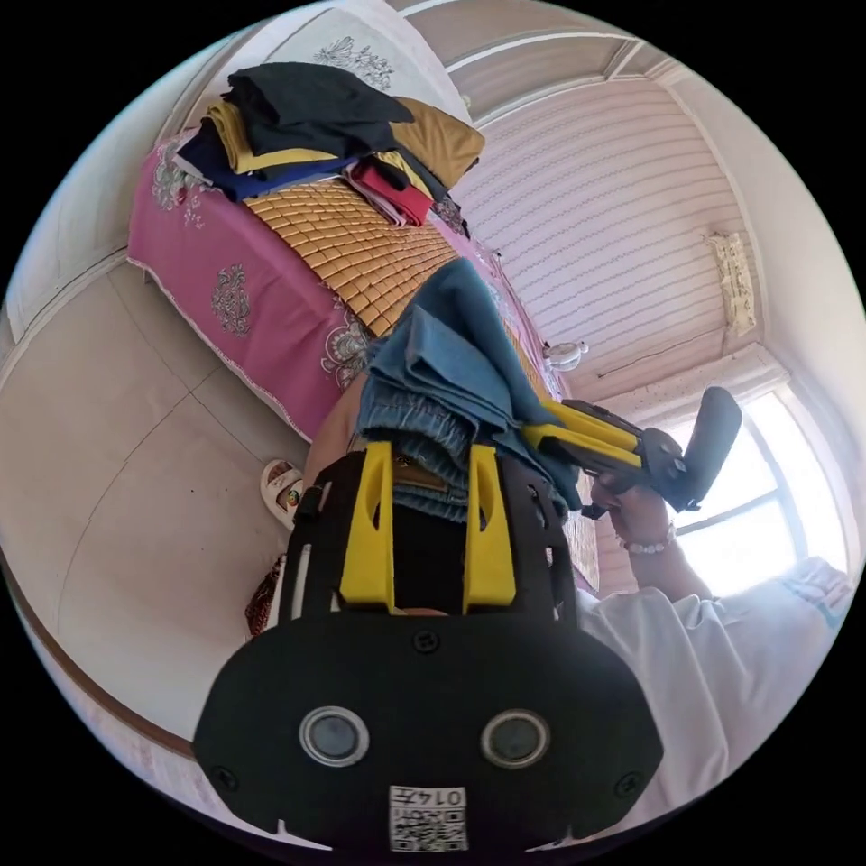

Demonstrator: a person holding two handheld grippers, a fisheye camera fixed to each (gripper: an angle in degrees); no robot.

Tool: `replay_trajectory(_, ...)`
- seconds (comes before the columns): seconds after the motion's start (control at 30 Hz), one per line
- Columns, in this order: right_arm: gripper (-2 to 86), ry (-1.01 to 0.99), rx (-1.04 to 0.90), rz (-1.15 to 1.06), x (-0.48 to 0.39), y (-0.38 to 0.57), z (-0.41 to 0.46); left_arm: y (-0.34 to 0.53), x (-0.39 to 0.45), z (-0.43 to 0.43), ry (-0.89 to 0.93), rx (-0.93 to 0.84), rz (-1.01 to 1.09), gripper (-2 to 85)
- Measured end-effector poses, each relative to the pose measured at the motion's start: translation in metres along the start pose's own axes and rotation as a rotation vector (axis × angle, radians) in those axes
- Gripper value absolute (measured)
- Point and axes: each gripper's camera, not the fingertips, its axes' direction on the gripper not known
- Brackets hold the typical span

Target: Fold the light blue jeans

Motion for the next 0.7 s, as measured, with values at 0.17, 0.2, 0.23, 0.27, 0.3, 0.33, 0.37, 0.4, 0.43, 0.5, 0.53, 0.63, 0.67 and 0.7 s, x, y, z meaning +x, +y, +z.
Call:
replay_trajectory(0.17,11.9,-0.094,0.085,0.203,0.011,0.023,0.009,-0.002,0.017,0.0,0.011,0.005,0.088,4.8)
replay_trajectory(0.2,16.1,-0.163,0.119,0.225,0.011,0.026,0.009,-0.001,0.018,-0.001,0.013,0.006,0.087,4.8)
replay_trajectory(0.23,16.6,-0.205,0.132,0.235,0.011,0.027,0.009,-0.001,0.019,-0.001,0.016,0.005,0.084,4.8)
replay_trajectory(0.27,17.7,-0.288,0.154,0.233,0.009,0.027,0.009,0.0,0.02,-0.002,0.017,0.006,0.085,4.8)
replay_trajectory(0.3,17.7,-0.305,0.169,0.218,0.003,0.027,0.01,0.001,0.021,-0.003,0.014,0.006,0.09,4.8)
replay_trajectory(0.33,17.8,-0.29,0.172,0.199,-0.002,0.026,0.01,0.001,0.022,-0.003,0.013,0.007,0.092,4.8)
replay_trajectory(0.37,17.6,-0.232,0.173,0.143,-0.016,0.026,0.012,0.001,0.022,-0.004,0.014,0.007,0.09,4.8)
replay_trajectory(0.4,17.6,-0.168,0.168,0.093,-0.032,0.026,0.017,0.001,0.022,-0.005,0.018,0.005,0.086,4.8)
replay_trajectory(0.43,17.7,-0.147,0.159,0.072,-0.04,0.026,0.02,0.001,0.022,-0.005,0.02,0.004,0.083,4.8)
replay_trajectory(0.5,17.7,-0.072,0.181,0.007,-0.069,0.029,0.024,0.003,0.023,-0.007,0.02,0.002,0.09,4.9)
replay_trajectory(0.53,17.5,-0.061,0.203,-0.012,-0.076,0.031,0.023,0.003,0.024,-0.008,0.017,0.002,0.097,4.9)
replay_trajectory(0.63,16.3,-0.03,0.321,-0.063,-0.104,0.038,0.015,0.008,0.03,-0.011,0.025,0.01,0.129,4.9)
replay_trajectory(0.67,16.2,-0.005,0.336,-0.07,-0.11,0.039,0.021,0.011,0.032,-0.011,0.038,0.018,0.139,4.8)
replay_trajectory(0.7,16.1,0.042,0.315,-0.057,-0.113,0.037,0.035,0.013,0.034,-0.011,0.045,0.021,0.148,4.8)
